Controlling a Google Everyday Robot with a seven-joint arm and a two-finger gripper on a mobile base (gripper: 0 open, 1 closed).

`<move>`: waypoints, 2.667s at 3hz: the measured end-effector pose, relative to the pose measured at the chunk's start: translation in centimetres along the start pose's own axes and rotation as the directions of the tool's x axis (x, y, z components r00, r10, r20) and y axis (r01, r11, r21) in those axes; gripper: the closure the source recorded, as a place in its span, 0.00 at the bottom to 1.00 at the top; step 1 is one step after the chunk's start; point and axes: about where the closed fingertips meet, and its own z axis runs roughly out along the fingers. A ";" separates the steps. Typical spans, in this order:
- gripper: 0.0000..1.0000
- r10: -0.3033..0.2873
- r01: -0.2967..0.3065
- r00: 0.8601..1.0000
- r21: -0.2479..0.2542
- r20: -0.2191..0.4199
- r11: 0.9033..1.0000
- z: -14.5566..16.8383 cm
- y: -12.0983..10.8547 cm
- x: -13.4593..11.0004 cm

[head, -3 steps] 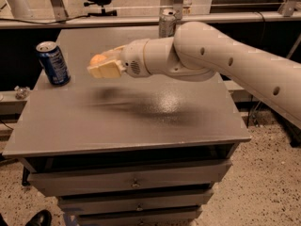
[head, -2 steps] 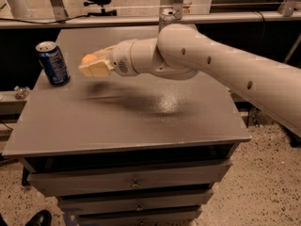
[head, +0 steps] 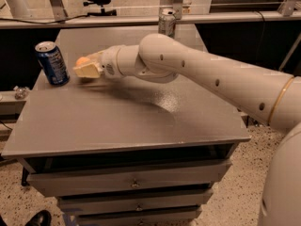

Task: Move orange near pepsi can

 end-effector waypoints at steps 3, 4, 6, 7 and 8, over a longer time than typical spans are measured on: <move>1.00 0.014 -0.014 1.000 -0.079 0.006 0.997 1.4 2.1 -0.3; 0.87 0.024 -0.025 1.000 -0.107 -0.014 0.994 1.6 2.9 0.4; 0.45 0.035 -0.041 0.998 -0.133 -0.042 0.990 1.8 3.5 1.5; 0.21 0.038 -0.044 0.998 -0.142 -0.048 0.989 1.9 3.7 1.7; 0.01 0.040 -0.047 0.998 -0.147 -0.050 0.988 1.9 3.8 1.8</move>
Offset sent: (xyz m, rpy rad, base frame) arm -0.0110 0.0213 0.0038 0.0366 0.0276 0.0687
